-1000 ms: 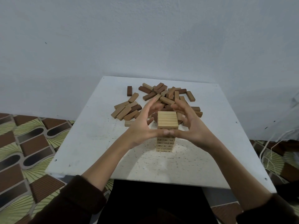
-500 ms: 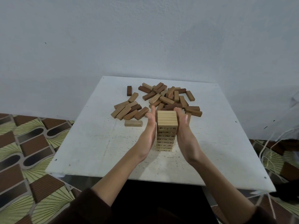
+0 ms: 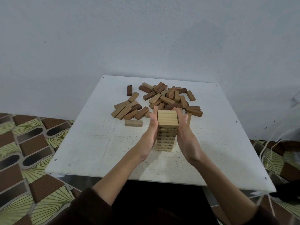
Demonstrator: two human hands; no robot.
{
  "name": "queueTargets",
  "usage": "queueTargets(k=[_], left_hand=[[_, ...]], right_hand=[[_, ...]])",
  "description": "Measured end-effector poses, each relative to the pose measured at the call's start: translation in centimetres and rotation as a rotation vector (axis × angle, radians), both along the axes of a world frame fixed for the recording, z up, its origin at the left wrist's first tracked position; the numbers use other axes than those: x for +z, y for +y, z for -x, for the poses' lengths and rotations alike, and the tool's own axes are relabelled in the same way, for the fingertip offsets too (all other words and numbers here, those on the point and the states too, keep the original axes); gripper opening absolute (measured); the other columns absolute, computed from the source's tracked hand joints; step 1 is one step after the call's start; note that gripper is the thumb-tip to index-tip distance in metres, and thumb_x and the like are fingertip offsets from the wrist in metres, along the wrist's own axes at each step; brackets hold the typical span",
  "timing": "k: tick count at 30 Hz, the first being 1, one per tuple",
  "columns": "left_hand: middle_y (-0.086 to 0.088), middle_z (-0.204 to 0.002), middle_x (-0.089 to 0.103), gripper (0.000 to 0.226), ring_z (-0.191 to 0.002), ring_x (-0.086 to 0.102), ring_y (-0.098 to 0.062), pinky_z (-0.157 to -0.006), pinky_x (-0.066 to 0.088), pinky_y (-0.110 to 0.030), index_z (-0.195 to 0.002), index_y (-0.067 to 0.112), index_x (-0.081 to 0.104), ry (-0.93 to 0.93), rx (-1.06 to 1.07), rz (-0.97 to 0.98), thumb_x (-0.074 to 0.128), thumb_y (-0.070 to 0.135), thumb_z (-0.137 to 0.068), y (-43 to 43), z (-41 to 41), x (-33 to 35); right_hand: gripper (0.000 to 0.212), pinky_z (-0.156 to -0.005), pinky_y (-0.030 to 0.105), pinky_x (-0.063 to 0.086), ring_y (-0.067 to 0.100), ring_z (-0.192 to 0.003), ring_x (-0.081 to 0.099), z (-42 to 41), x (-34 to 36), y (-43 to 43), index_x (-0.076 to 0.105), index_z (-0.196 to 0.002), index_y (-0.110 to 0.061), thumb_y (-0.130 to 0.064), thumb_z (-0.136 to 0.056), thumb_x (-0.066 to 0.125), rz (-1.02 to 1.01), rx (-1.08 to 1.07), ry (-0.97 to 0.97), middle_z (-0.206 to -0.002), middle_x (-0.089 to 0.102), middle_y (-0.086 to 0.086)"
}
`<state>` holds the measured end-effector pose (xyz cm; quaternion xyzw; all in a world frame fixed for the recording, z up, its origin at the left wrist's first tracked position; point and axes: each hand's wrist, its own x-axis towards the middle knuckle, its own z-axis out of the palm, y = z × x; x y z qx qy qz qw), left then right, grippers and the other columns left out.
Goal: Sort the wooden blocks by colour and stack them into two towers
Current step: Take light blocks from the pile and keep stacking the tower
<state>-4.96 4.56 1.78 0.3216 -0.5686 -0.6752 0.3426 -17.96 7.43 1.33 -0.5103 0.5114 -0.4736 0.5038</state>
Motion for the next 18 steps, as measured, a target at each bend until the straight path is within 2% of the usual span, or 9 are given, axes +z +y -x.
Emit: queueTargets(k=[3, 6, 8, 10, 12, 15, 16, 18], left_hand=[[0.018, -0.152, 0.017, 0.130, -0.114, 0.032, 0.024, -0.084, 0.036, 0.002, -0.150, 0.038, -0.005, 0.021, -0.009, -0.005, 0.035, 0.100, -0.044, -0.01, 0.02, -0.06], [0.018, -0.152, 0.017, 0.130, -0.120, 0.031, 0.018, -0.086, 0.036, 0.001, -0.150, 0.038, -0.004, 0.020, -0.008, -0.003, 0.035, 0.100, -0.043, 0.06, 0.06, -0.15], [0.020, -0.149, 0.020, 0.120, -0.127, 0.029, 0.012, -0.086, 0.036, 0.002, -0.150, 0.038, -0.004, -0.006, 0.001, -0.001, 0.030, 0.097, -0.052, 0.11, 0.11, -0.16], [0.018, -0.149, 0.022, 0.096, -0.133, 0.028, 0.006, -0.087, 0.035, 0.002, -0.151, 0.035, -0.003, -0.028, 0.030, 0.010, 0.018, 0.081, -0.069, 0.21, 0.14, -0.33], [0.015, -0.151, 0.023, 0.085, -0.127, 0.033, 0.010, -0.089, 0.035, 0.001, -0.151, 0.032, -0.002, -0.017, 0.043, 0.009, 0.014, 0.067, -0.076, 0.33, 0.09, -0.39], [0.016, -0.149, 0.025, 0.080, -0.117, 0.035, 0.021, -0.091, 0.035, 0.000, -0.152, 0.031, 0.000, -0.015, 0.042, 0.017, 0.013, 0.066, -0.081, 0.38, -0.09, -0.57], [0.017, -0.149, 0.025, 0.081, -0.118, 0.035, 0.022, -0.091, 0.035, 0.000, -0.152, 0.030, 0.000, -0.014, 0.038, 0.017, 0.016, 0.071, -0.083, 0.32, -0.21, -0.62], [0.022, -0.148, 0.025, 0.101, -0.123, 0.033, 0.021, -0.095, 0.035, -0.004, -0.152, 0.029, 0.000, -0.039, 0.044, 0.059, 0.039, 0.081, -0.075, -0.04, -0.62, -0.68]], right_hand=[[0.080, -0.105, 0.017, 0.022, -0.004, -0.135, 0.021, 0.04, 0.24, 0.17, 0.003, -0.151, -0.033, -0.074, -0.082, 0.011, -0.006, -0.002, 0.004, -0.150, 0.019, -0.021], [0.068, -0.096, 0.008, 0.026, -0.009, -0.129, 0.022, 0.00, 0.24, 0.31, 0.003, -0.151, -0.033, -0.062, -0.089, 0.008, -0.007, -0.011, 0.005, -0.140, 0.020, -0.028], [0.068, -0.102, 0.012, 0.024, -0.007, -0.133, 0.022, 0.01, 0.04, 0.21, 0.003, -0.151, -0.034, -0.065, -0.091, 0.010, 0.002, -0.019, 0.005, -0.146, 0.020, -0.026], [0.074, -0.111, 0.024, 0.022, 0.000, -0.139, 0.023, 0.00, 0.20, 0.17, 0.006, -0.151, -0.034, -0.067, -0.086, 0.021, 0.002, -0.008, -0.019, -0.154, 0.021, -0.015], [0.076, -0.113, 0.027, 0.022, 0.004, -0.140, 0.024, 0.04, 0.30, 0.18, 0.006, -0.151, -0.033, -0.063, -0.085, 0.028, 0.004, -0.016, -0.053, -0.156, 0.021, -0.010], [0.081, -0.111, 0.027, 0.024, 0.006, -0.139, 0.026, 0.05, 0.37, 0.24, 0.006, -0.151, -0.029, -0.059, -0.082, 0.037, 0.018, -0.003, -0.063, -0.155, 0.024, -0.007], [0.087, -0.113, 0.029, 0.023, 0.007, -0.139, 0.026, 0.12, 0.31, 0.30, 0.007, -0.151, -0.028, -0.060, -0.079, 0.042, 0.027, 0.007, -0.051, -0.155, 0.025, -0.007], [0.094, -0.112, 0.028, 0.027, 0.004, -0.136, 0.031, 0.41, 0.36, 0.20, 0.008, -0.151, -0.023, -0.055, -0.074, 0.050, 0.041, 0.015, -0.002, -0.151, 0.031, -0.008]])
